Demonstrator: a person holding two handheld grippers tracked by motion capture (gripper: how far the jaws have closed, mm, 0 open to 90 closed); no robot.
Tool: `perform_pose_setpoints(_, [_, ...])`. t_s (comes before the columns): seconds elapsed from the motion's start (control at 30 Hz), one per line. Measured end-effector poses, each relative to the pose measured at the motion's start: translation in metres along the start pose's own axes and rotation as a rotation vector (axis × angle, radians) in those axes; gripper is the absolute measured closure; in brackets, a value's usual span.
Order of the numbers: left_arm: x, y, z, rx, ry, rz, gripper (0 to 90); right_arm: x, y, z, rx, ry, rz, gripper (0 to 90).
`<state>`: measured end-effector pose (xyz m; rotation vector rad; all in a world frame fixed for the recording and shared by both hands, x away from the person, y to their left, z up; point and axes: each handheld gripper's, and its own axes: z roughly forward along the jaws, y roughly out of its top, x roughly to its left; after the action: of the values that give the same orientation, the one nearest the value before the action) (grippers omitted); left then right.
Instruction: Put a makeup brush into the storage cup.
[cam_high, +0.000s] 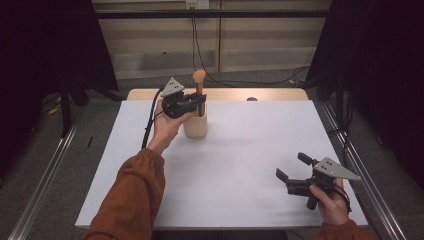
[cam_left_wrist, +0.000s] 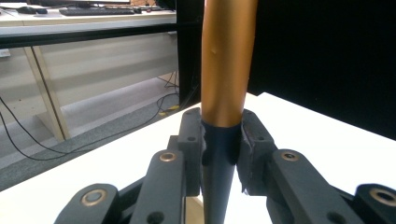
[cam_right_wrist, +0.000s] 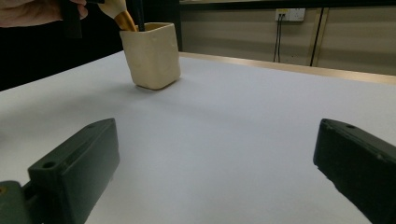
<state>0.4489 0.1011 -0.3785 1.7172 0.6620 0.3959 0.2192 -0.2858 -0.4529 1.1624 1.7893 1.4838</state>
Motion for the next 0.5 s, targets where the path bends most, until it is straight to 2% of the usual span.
perform_pose_setpoints(0.1, [-0.001, -0.003, 0.002, 0.019, -0.002, 0.014, 74.2, 0.0, 0.0, 0.0, 0.0, 0.001, -0.002, 0.0])
perform_pose_setpoints(0.37, [0.0, -0.012, 0.003, 0.048, -0.018, 0.004, 73.9, 0.0, -0.001, 0.001, 0.005, -0.001, 0.006, 0.0])
perform_pose_setpoints(0.5, [0.001, -0.015, 0.003, 0.064, -0.017, 0.015, 74.1, 0.001, -0.001, 0.001, 0.003, -0.002, 0.009, 0.0])
